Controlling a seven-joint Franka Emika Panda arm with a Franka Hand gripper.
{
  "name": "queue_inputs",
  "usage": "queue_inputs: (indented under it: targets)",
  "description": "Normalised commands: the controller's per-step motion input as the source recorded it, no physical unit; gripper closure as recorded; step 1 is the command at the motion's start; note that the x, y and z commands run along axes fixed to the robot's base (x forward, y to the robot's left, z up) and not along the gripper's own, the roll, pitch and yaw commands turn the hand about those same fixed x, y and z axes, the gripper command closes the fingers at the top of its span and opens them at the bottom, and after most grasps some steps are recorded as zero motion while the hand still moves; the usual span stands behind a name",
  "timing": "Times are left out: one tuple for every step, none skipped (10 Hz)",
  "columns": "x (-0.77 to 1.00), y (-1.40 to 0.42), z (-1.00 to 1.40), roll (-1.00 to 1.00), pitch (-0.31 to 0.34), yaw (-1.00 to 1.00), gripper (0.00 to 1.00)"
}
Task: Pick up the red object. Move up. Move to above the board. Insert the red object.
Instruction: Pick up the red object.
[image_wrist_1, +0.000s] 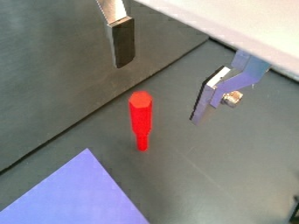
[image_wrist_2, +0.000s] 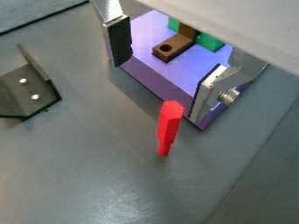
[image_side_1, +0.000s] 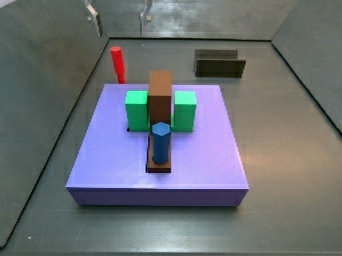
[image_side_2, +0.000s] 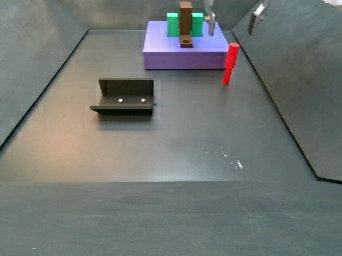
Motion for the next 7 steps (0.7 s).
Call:
queue_inputs:
  targets:
    - [-0.03, -0.01, -0.36, -0.26, -0.086, -0.25, 0.0]
    - [-0.1, 0.0, -0.33, -0.23, -0.076, -0.18, 0.0]
    - [-0.16, 0.0, -0.29, -0.21, -0.064, -0.06, 0.0]
    - [-0.08, -0.07, -0.29, -0.27, -0.071, -0.05, 0.0]
    - [-0.05, -0.14, -0.27, -0.24, -0.071, -0.03, 0.0]
    - [-0.04, -0.15, -0.29, -0.21, -0.071, -0.01, 0.0]
    - [-0.05, -0.1, -0.35, -0.2, -0.089, -0.04, 0.0]
